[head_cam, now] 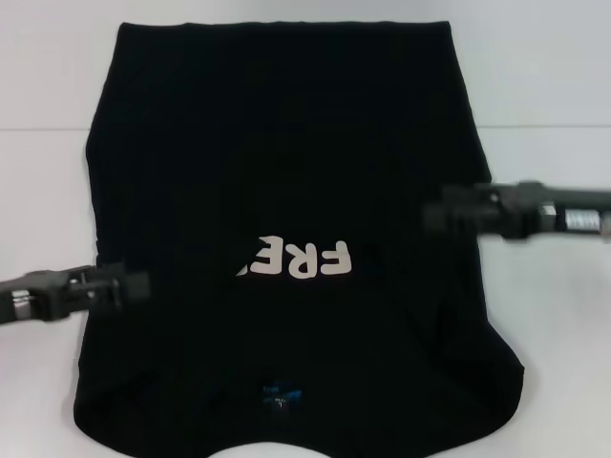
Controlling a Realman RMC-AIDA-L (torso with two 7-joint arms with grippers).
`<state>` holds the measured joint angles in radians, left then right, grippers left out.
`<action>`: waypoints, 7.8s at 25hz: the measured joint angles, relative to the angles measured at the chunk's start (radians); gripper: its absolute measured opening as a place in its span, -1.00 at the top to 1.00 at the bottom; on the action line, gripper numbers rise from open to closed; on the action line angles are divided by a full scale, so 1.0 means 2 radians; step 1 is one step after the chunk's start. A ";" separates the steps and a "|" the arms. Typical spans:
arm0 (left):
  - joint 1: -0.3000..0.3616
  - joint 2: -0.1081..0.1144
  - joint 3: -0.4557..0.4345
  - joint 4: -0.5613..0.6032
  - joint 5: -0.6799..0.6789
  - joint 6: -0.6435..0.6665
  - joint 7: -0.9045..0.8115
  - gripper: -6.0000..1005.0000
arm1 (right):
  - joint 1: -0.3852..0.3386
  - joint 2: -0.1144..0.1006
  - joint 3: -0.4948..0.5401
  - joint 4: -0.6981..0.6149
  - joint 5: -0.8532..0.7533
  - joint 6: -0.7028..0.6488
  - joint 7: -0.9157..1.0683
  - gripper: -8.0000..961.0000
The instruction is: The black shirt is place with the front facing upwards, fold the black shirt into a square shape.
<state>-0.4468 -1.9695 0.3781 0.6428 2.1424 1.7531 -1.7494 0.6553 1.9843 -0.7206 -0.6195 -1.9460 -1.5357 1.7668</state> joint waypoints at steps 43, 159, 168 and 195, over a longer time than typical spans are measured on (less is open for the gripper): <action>-0.067 -0.039 0.138 0.195 0.297 0.026 -0.381 -0.75 | -0.095 0.052 0.012 0.051 -0.003 0.024 -0.360 -0.97; -0.055 -0.034 0.128 0.171 0.310 -0.029 -0.297 0.88 | 0.116 0.051 -0.151 -0.131 -0.432 -0.072 0.388 -0.71; -0.057 -0.034 0.128 0.171 0.310 -0.030 -0.297 0.87 | 0.112 0.051 -0.151 -0.106 -0.416 -0.051 0.384 -0.61; -0.057 -0.018 0.114 0.141 0.281 -0.025 -0.295 0.85 | 0.108 0.050 -0.150 -0.111 -0.412 -0.052 0.370 0.85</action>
<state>-0.5614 -2.0056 0.6060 0.9251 2.7038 1.7032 -2.3395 0.8710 2.0837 -1.0215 -0.8416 -2.7697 -1.6392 2.5060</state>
